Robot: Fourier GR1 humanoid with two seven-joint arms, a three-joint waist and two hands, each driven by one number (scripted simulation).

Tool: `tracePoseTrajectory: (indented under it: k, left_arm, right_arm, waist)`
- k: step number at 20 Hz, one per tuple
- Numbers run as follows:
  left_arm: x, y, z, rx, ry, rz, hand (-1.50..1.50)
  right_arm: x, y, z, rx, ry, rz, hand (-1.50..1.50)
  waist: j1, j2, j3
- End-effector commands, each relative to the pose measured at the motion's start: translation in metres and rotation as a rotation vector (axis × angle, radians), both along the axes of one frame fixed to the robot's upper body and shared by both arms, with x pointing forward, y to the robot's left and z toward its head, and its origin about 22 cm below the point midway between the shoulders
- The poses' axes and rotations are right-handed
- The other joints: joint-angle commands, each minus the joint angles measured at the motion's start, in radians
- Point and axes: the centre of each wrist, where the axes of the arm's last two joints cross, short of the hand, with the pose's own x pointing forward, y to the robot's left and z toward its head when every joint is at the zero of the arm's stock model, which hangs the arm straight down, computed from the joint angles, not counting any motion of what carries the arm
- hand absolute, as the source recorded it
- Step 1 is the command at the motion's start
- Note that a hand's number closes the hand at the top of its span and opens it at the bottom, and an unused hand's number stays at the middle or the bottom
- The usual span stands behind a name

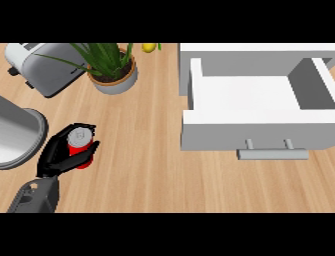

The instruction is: Pick up the can, place it into the drawer and close the drawer

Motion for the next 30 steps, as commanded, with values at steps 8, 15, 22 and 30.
tracePoseTrajectory:
  k: [8,15,22,30]
  left_arm:
    - [0.004,-0.045,0.018,-0.092,-0.052,-0.018,1.50]
    - [0.019,-0.012,0.045,-0.100,-0.079,0.190,1.50]
    - [0.029,-0.068,0.093,-0.096,-0.124,0.079,1.50]
    - [0.047,-0.131,0.149,-0.039,-0.204,0.010,1.50]
  right_arm:
    - [-0.004,-0.001,-0.006,0.020,-0.019,0.009,-1.50]
    - [0.005,-0.003,0.000,0.006,-0.018,-0.007,-1.50]
    - [-0.029,0.009,0.016,0.022,-0.026,-0.025,-1.50]
    - [-0.026,-0.007,0.016,0.005,-0.027,-0.025,-1.50]
  waist:
    - [0.003,-0.001,0.000]
    - [0.004,-0.001,0.000]
    - [0.003,-0.006,0.001]
    - [-0.004,-0.003,0.001]
